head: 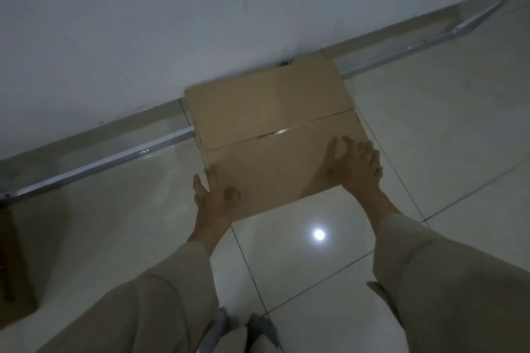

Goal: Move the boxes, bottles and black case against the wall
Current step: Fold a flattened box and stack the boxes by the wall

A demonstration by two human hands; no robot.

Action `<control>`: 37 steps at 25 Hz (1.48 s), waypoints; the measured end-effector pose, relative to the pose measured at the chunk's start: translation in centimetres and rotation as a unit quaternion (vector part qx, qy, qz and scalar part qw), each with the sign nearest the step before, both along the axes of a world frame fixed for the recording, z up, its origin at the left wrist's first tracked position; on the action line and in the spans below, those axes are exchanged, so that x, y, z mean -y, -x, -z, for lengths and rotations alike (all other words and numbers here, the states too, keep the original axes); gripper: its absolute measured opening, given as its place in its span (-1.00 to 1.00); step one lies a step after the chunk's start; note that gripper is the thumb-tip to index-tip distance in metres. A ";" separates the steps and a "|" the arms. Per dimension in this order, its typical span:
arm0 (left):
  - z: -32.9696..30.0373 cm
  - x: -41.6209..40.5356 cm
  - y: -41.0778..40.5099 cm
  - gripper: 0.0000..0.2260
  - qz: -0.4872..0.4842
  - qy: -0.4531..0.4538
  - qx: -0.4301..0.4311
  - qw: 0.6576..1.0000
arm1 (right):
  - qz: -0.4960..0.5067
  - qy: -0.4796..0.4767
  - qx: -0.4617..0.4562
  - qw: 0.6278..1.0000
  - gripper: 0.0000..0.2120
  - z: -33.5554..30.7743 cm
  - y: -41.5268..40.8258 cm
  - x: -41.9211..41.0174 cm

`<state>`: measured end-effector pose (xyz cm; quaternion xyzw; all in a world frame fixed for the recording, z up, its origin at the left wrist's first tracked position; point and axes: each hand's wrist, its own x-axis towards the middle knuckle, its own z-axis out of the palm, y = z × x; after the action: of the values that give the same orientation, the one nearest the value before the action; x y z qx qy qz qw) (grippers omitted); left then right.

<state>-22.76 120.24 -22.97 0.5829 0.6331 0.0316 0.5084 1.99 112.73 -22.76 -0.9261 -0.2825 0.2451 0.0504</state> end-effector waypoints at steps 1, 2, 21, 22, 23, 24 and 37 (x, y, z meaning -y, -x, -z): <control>0.9 -0.4 0.1 -0.38 -0.001 0.006 0.002 1.000 | 0.022 0.003 0.005 1.000 -0.39 0.3 -0.9 -0.3; 1.7 -0.7 0.5 -0.37 0.008 0.010 0.004 1.000 | 0.060 0.005 0.005 0.998 -0.36 0.5 -1.6 -0.3; 2.0 -4.5 5.5 -0.04 -0.149 0.022 0.011 0.989 | 0.200 -0.148 -0.231 0.941 -0.17 0.6 5.3 3.8; 1.7 -4.6 6.0 -0.03 -0.160 0.019 -0.007 0.987 | 0.194 -0.156 -0.235 0.940 -0.19 0.3 5.9 3.6; 1.2 -4.5 6.7 -0.02 -0.166 0.007 -0.031 0.986 | 0.185 -0.165 -0.241 0.939 -0.20 -0.1 6.4 3.5; 0.4 -4.3 7.5 -0.02 -0.172 -0.007 -0.051 0.984 | 0.174 -0.170 -0.247 0.938 -0.20 -0.6 6.9 3.4; -25.7 2.5 23.9 -0.14 -0.266 -0.136 -0.150 0.942 | -0.047 -0.259 -0.326 0.908 -0.35 -24.0 17.7 0.7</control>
<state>-46.71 117.69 2.75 0.4548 0.8237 0.1637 0.2965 -15.76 112.05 1.21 -0.7348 -0.3473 0.4534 0.3659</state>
